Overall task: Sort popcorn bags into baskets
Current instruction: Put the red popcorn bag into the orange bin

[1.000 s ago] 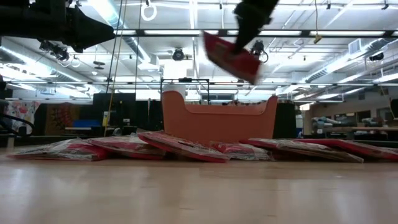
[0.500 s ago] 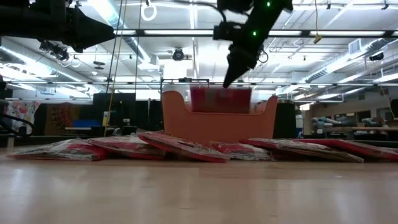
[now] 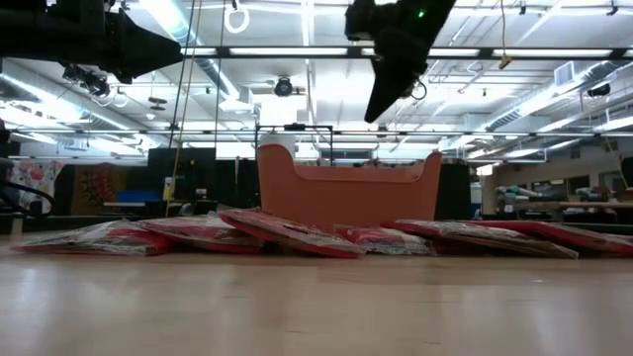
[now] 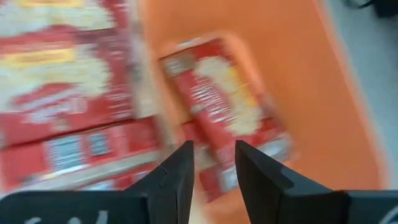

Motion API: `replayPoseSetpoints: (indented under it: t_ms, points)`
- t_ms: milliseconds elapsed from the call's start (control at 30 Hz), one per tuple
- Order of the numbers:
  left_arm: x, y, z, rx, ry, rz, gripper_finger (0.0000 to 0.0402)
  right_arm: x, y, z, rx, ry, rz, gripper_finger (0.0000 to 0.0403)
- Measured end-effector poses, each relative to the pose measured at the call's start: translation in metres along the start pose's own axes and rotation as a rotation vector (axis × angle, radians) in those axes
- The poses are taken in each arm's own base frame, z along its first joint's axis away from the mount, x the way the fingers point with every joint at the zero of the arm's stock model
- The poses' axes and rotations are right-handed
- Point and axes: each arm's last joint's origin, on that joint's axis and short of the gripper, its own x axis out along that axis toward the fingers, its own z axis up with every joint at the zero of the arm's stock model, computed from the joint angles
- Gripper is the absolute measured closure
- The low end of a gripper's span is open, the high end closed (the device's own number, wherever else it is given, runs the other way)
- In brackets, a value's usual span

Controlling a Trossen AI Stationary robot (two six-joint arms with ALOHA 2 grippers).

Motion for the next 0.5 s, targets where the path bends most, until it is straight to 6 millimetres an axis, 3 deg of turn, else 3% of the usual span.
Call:
replayPoseSetpoints:
  t_ms: [267, 500]
  points:
    - [0.0, 0.0, -0.001, 0.004, 0.013, -0.002, 0.0237, -0.001, 0.037, -0.036, 0.34, 0.191, 0.048, 0.0275]
    - [0.0, 0.0, 0.002, 0.058, -0.021, 0.003, 0.0237, -0.001, 0.067, -0.062, 0.529, 0.244, 0.037, 0.0237]
